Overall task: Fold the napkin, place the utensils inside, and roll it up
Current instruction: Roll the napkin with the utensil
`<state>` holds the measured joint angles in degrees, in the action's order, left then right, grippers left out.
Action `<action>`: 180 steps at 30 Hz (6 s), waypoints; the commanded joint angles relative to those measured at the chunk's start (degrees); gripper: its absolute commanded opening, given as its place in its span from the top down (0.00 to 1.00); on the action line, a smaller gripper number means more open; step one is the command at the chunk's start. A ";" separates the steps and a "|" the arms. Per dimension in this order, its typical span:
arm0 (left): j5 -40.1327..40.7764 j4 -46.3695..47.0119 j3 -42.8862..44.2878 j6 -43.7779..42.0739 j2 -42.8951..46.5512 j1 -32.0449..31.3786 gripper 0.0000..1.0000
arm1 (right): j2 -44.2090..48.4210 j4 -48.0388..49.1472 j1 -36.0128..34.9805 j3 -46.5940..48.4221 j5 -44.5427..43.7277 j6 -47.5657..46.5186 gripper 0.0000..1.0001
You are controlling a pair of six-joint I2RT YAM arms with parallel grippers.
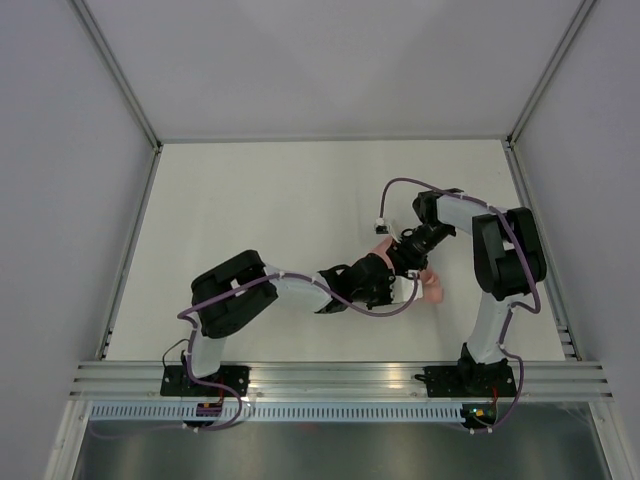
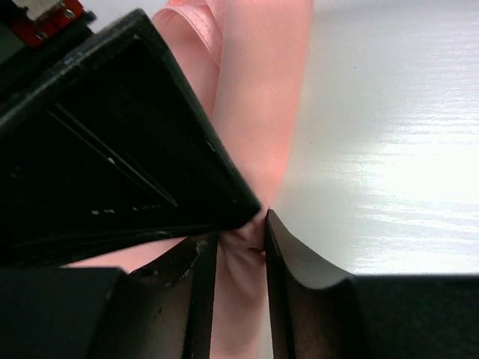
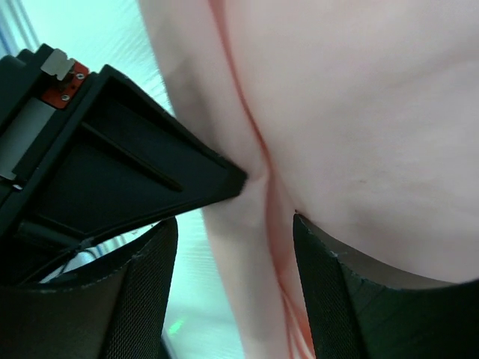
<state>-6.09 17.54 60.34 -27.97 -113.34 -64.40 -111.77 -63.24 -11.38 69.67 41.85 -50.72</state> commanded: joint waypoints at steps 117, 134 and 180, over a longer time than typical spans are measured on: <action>18.57 6.03 -5.58 -8.69 -1.18 -4.59 0.36 | -9.61 3.57 0.04 0.91 -0.54 -8.87 0.87; -2.95 -21.30 5.58 0.81 -5.49 -1.08 0.80 | -2.59 5.59 2.14 1.26 -1.50 -5.53 0.37; -41.55 -45.75 34.76 37.28 -23.77 18.00 0.77 | 44.71 46.17 -11.64 -38.29 -20.91 3.52 0.23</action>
<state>-52.34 -22.94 94.98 6.07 -133.62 -46.57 -65.69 -24.18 -20.71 32.93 26.74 -49.82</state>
